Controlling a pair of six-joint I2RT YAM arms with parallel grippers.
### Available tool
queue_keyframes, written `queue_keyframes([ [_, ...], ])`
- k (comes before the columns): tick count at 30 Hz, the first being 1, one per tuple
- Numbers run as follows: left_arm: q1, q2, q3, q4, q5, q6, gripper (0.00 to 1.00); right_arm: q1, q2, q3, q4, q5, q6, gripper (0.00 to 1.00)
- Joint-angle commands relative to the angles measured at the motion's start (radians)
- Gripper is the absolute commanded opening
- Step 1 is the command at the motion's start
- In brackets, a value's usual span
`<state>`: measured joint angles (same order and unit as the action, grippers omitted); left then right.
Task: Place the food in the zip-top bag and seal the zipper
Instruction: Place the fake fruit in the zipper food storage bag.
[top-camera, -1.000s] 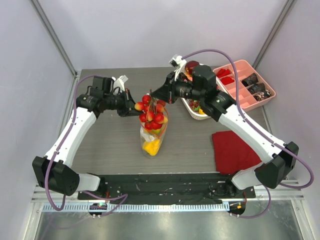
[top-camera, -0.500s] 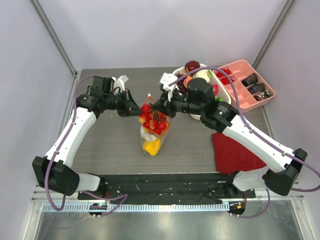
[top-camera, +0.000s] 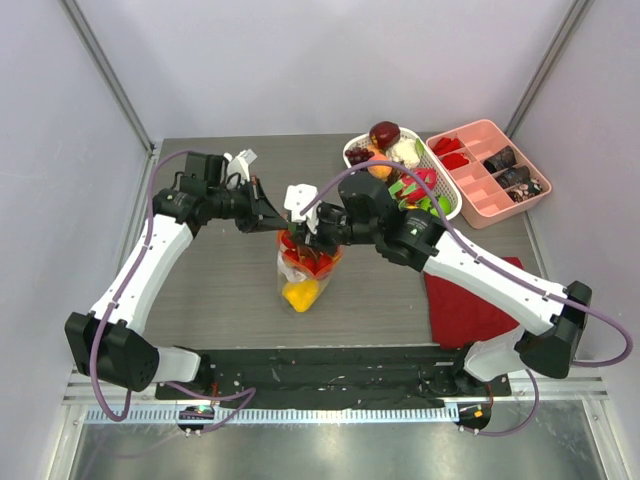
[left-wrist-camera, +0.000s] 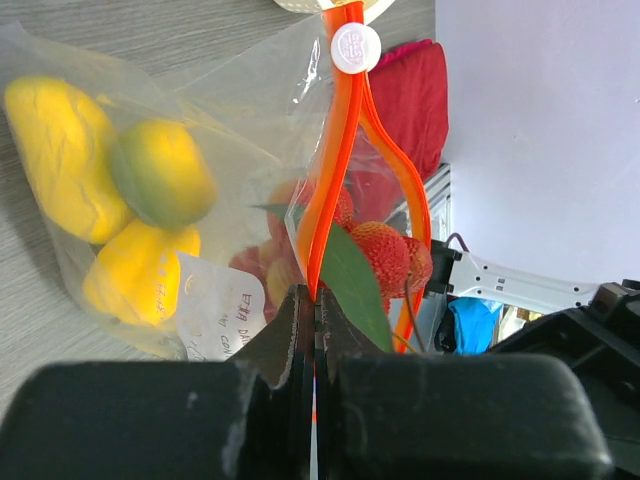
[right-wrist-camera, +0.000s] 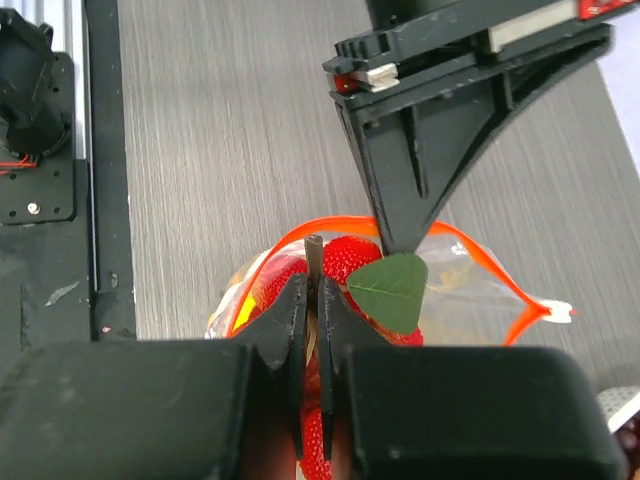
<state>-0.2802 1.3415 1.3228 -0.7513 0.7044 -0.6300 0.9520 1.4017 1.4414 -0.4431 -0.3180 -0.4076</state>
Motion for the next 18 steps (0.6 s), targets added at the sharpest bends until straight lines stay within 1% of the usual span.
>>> queue_keyframes([
  [1,-0.001,-0.015,-0.005,0.05,0.047,-0.016,0.0,0.002,0.034,0.073,0.038,-0.041,-0.046,0.01],
  [4,-0.001,-0.022,-0.005,0.043,0.044,-0.008,0.0,0.004,0.048,0.06,0.061,0.014,-0.037,0.01],
  [5,-0.001,-0.025,-0.005,0.041,0.046,-0.005,0.0,0.002,0.049,0.059,0.067,0.058,-0.007,0.04],
  [6,-0.001,-0.03,-0.004,0.037,0.044,0.004,0.0,0.001,0.048,0.059,0.067,0.074,0.013,0.14],
  [7,-0.001,-0.03,-0.005,0.029,0.043,0.009,0.0,-0.001,0.045,0.063,0.064,0.091,0.041,0.46],
  [8,-0.001,-0.031,-0.004,0.024,0.041,0.013,0.0,-0.001,0.039,0.066,0.058,0.1,0.062,0.57],
  [10,-0.001,-0.031,-0.007,0.018,0.04,0.021,0.0,-0.01,0.013,0.066,0.041,0.119,0.131,0.71],
  [13,-0.001,-0.031,-0.008,0.02,0.04,0.018,0.0,-0.045,-0.026,0.062,0.0,0.119,0.193,0.77],
  [15,-0.001,-0.033,-0.01,0.026,0.041,0.015,0.0,-0.088,-0.041,0.056,-0.022,0.119,0.246,0.79],
  [17,-0.001,-0.027,-0.007,0.026,0.04,0.013,0.0,-0.136,-0.055,0.039,-0.031,0.108,0.294,0.8],
  [18,-0.001,-0.024,-0.005,0.026,0.041,0.013,0.0,-0.197,-0.055,0.033,-0.042,0.097,0.315,0.8],
])
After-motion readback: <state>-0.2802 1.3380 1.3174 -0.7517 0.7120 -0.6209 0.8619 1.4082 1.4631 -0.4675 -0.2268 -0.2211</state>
